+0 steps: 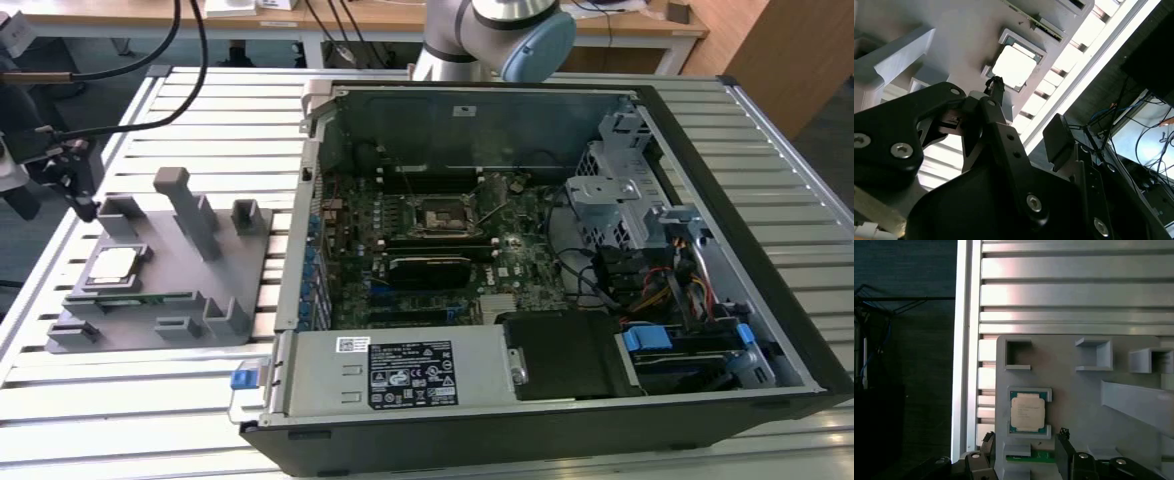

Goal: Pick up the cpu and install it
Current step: 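Pick up the cpu and move it towards the insertion slot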

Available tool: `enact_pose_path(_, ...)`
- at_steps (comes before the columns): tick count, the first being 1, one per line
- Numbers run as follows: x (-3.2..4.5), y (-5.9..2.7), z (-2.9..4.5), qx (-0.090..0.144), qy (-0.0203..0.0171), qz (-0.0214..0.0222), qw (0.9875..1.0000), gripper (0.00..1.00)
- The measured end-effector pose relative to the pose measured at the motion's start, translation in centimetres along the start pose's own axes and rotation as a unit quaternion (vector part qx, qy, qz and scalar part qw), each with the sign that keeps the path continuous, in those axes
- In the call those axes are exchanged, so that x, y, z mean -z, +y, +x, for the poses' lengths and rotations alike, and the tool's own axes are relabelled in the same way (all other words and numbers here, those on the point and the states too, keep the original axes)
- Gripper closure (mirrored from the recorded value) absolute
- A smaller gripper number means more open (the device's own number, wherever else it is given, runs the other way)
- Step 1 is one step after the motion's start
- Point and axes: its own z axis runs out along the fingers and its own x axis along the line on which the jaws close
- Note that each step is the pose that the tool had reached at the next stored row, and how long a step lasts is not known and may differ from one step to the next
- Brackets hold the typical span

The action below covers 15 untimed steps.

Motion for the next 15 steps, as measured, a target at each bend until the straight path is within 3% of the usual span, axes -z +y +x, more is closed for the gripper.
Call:
enact_pose_path(6,-0.55,-0.07,0.02,0.000,0.0001,-0.0007,1.0000,0.42)
enact_pose_path(12,-1.21,-0.29,0.28,0.001,0.0000,-0.0116,0.9999,0.42)
enact_pose_path(15,-1.52,-0.31,0.26,0.001,0.0000,-0.0116,0.9999,0.42)
